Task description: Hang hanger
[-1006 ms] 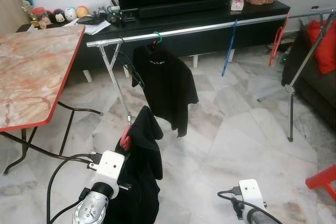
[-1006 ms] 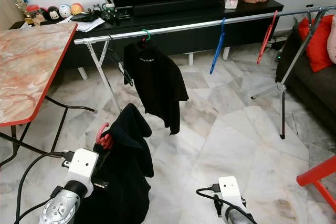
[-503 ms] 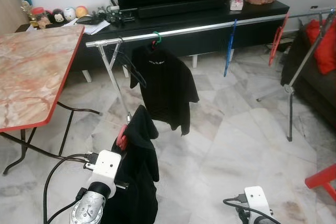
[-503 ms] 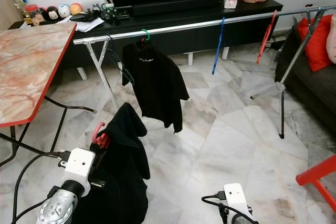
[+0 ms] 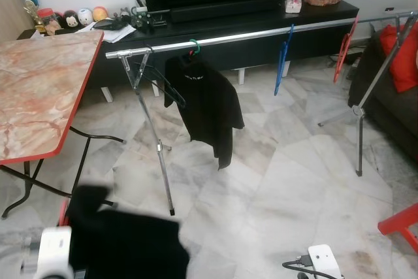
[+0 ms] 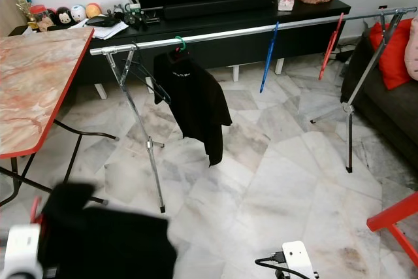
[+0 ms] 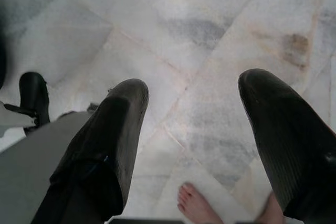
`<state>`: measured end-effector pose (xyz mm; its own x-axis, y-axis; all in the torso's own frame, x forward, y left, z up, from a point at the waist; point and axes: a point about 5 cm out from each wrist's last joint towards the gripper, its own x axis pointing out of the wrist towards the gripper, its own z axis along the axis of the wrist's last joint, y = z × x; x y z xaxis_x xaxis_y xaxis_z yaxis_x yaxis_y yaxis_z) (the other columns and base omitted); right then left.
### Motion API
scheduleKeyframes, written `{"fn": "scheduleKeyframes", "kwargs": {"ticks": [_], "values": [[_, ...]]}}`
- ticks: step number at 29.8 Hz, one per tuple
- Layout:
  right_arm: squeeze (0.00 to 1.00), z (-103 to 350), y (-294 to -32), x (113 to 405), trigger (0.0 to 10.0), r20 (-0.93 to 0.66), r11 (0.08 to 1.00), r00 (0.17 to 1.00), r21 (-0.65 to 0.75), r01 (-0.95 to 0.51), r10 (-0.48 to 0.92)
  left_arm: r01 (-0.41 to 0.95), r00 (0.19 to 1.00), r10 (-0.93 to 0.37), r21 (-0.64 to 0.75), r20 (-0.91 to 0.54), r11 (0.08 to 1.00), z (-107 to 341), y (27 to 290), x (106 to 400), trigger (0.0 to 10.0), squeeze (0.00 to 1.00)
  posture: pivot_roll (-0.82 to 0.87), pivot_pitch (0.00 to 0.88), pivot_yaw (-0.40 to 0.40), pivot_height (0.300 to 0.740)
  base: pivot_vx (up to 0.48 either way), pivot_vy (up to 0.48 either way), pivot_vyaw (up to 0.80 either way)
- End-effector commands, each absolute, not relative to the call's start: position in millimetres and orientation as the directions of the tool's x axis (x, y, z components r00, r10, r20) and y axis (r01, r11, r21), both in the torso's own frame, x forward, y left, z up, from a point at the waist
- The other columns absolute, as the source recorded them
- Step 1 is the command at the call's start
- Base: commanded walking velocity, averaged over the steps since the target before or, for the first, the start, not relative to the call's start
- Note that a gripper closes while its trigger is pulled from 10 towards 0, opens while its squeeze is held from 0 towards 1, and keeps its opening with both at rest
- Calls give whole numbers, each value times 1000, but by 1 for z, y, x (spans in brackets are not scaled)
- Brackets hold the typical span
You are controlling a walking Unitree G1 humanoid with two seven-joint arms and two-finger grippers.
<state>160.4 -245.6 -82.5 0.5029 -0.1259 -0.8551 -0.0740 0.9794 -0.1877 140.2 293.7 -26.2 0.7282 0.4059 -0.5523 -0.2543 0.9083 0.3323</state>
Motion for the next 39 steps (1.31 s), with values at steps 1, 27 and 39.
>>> {"fn": "scheduleKeyframes", "kwargs": {"ticks": [1, 27, 39], "values": [[0, -83, -247, 157, 10000, -862, 980, 491, -188, -72, -129, -260, 724, 419, 346, -547, 901, -27, 299, 137, 10000, 0, 9, 0, 77, 740, 0, 0, 0], [0, -87, -239, 153, 10000, -878, 985, 472, -140, -103, -76, -176, 504, 315, 261, -804, 949, -93, 264, 90, 10000, 0, 2, 0, 65, 740, 0, 0, 0], [0, -89, -237, 149, 10000, -890, 981, 452, -129, -143, -51, -173, 502, 305, 252, -809, 952, -95, 262, 90, 10000, 0, -4, 0, 69, 740, 0, 0, 0]]}}
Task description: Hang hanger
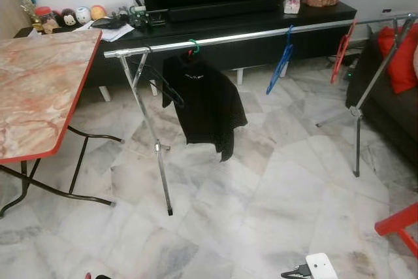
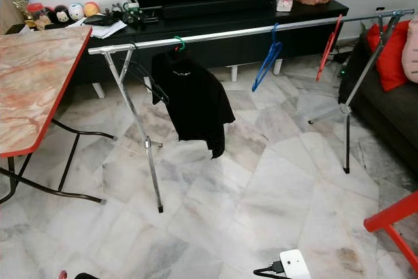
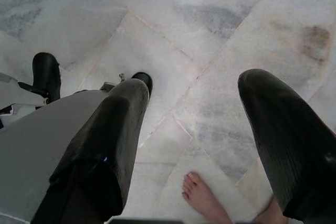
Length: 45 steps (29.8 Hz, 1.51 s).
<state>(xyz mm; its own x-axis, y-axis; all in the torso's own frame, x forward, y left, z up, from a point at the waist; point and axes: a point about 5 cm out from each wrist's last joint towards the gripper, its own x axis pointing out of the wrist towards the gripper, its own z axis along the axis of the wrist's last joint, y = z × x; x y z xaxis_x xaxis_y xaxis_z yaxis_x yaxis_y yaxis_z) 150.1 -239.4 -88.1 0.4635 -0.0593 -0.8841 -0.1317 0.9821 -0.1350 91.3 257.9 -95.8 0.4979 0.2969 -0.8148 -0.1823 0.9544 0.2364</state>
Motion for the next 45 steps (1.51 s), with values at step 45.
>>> {"fn": "scheduleKeyframes", "kwargs": {"ticks": [45], "values": [[0, -73, -248, 176, 10000, -801, 997, 595, -38, 60, -67, -141, 447, 269, 230, -853, 963, -101, 257, 79, 10000, 0, -30, 0, 77, 740, 0, 0, 0]]}}
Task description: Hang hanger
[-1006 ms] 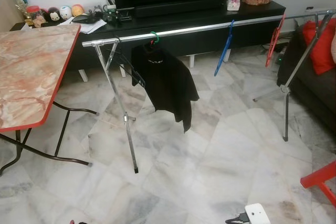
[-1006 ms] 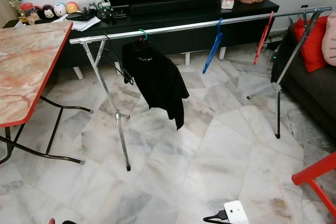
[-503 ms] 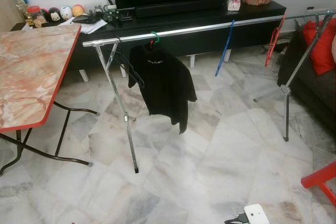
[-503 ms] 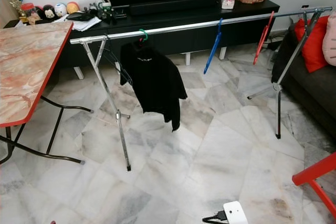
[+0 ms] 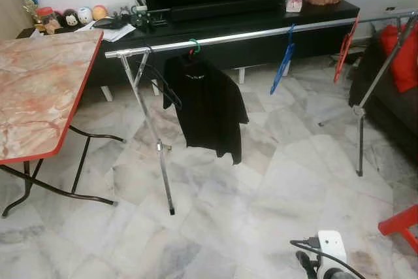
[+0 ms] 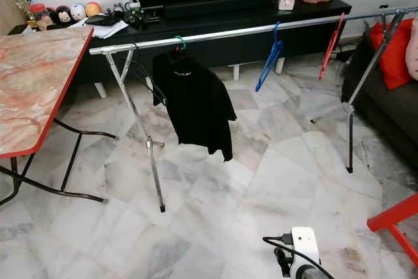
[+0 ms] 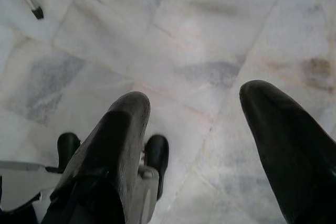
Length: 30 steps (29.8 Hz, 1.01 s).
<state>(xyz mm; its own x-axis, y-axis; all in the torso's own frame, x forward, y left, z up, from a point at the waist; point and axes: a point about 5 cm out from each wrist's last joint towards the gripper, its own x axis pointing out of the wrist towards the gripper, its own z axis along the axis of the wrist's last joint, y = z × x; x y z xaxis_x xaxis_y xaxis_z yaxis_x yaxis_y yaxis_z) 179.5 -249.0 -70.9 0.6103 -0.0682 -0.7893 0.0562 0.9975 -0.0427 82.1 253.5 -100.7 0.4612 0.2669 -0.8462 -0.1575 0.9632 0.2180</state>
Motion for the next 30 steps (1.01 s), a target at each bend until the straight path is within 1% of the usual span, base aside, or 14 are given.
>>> {"fn": "scheduleKeyframes", "kwargs": {"ticks": [1, 3, 4, 8, 10, 14, 17, 30], "values": [[0, -73, -248, 176, 10000, -801, 997, 595, -38, 60, -66, -141, 447, 269, 230, -853, 963, -101, 257, 79, 10000, 0, -30, 0, 77, 740, 0, 0, 0], [0, -73, -248, 176, 10000, -801, 997, 595, -37, 60, -66, -141, 447, 269, 230, -853, 963, -101, 257, 79, 10000, 0, -30, 0, 77, 740, 0, 0, 0], [0, -74, -249, 175, 10000, -811, 998, 582, -65, 25, -67, -142, 450, 269, 229, -852, 963, -101, 255, 81, 10000, 0, -28, 0, 77, 740, 0, 0, 0], [0, -74, -251, 173, 10000, -818, 996, 570, -92, 6, -79, -143, 452, 270, 230, -850, 963, -101, 255, 83, 10000, 0, -25, 0, 73, 740, 0, 0, 0], [0, -74, -254, 171, 10000, -826, 989, 556, -140, -39, -95, -151, 453, 274, 229, -848, 962, -101, 255, 83, 10000, 0, -18, 0, 69, 740, 0, 0, 0], [0, -74, -255, 172, 10000, -826, 988, 556, -145, -52, -92, -154, 455, 274, 228, -848, 961, -101, 254, 83, 10000, 0, -13, 0, 64, 740, 0, 0, 0], [0, -76, -252, 169, 10000, -832, 977, 547, -183, -113, -92, -159, 456, 275, 227, -846, 961, -101, 254, 83, 10000, 0, -9, 0, 62, 740, 0, 0, 0], [0, -78, -248, 166, 10000, -838, 974, 539, -185, -132, -85, -166, 473, 278, 226, -836, 960, -101, 250, 86, 10000, 0, -3, 0, 59, 740, 0, 0, 0]]}}
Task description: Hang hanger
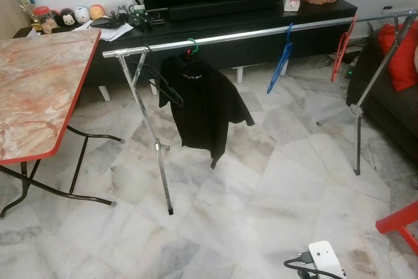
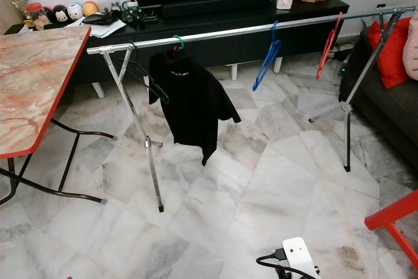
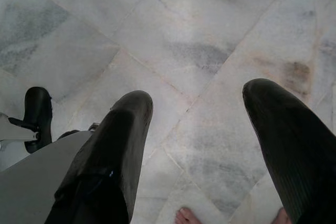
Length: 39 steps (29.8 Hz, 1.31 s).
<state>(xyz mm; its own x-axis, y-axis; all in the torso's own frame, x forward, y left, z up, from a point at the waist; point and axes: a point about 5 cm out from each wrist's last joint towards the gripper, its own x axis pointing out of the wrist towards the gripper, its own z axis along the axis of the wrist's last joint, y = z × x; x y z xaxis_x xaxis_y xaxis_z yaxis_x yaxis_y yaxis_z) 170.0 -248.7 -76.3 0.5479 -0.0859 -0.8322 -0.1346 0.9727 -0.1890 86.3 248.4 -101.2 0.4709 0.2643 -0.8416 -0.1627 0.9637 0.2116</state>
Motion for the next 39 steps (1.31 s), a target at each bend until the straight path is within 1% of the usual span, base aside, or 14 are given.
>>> {"fn": "scheduleKeyframes", "kwargs": {"ticks": [1, 39], "values": [[0, -78, -248, 166, 10000, -838, 975, 539, -183, -128, -87, -165, 473, 278, 225, -836, 960, -101, 250, 86, 10000, 0, -3, 0, 59, 740, 0, 0, 0], [0, -79, -248, 166, 10000, -839, 978, 536, -180, -109, -94, -165, 482, 276, 224, -832, 961, -100, 249, 88, 10000, 0, -9, 0, 66, 740, 0, 0, 0]]}}
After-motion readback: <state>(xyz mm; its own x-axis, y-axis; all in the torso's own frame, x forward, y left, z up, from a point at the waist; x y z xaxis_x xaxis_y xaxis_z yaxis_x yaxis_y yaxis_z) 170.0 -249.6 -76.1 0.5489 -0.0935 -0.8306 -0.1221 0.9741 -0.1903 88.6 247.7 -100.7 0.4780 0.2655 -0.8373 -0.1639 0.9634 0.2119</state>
